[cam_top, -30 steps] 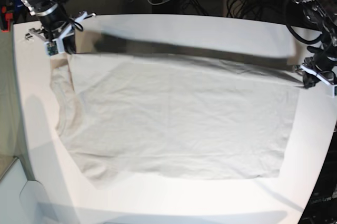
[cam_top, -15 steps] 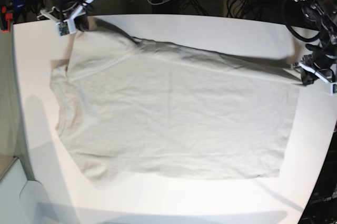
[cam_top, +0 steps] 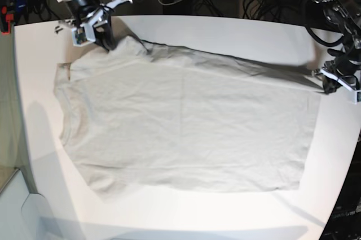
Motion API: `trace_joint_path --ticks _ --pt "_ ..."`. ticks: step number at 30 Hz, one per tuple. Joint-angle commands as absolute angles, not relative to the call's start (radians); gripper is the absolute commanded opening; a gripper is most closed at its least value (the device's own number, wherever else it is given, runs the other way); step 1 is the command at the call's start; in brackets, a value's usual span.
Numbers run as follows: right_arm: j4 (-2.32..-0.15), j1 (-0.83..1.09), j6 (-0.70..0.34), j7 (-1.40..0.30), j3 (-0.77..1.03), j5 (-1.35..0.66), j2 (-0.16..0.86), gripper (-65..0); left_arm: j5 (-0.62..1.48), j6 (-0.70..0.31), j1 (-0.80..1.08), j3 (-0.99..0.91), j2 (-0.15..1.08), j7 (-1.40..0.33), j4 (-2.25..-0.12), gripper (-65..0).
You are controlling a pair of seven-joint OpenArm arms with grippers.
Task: Layout the t-shirt on the table in an organized manner, then fold the t-shirt properly
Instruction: 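Shift the right gripper along the folded edge toward the sleeve, then regrasp the folded edge with both grippers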
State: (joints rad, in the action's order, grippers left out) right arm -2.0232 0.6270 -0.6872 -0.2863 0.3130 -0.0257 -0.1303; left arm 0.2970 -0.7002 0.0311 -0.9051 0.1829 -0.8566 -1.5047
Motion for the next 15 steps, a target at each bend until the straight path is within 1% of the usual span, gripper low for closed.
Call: trace_joint_path --ticks 1,6,9,15 --pt "-2.045 0.611 -0.698 -0.26 0.318 -0.038 -0.13 -64.0 0.314 -0.698 0.018 -0.908 0.202 -0.835 -1.526 -64.9" --pt "-2.04 0.518 -0.698 -0.269 0.315 -0.035 -0.136 -63.5 0.314 -0.698 0.021 -0.908 0.2 -0.831 -1.52 -64.9" --pt "-2.038 0.452 -0.698 -0.344 0.318 -0.035 -0.131 -63.5 0.312 -0.698 0.018 -0.908 0.2 -0.831 -1.52 -64.9" --pt "-2.014 0.302 -0.698 -0.524 0.315 -0.035 -0.058 -63.5 0.305 -0.698 -0.022 -0.909 0.2 -0.832 -1.518 -64.9"
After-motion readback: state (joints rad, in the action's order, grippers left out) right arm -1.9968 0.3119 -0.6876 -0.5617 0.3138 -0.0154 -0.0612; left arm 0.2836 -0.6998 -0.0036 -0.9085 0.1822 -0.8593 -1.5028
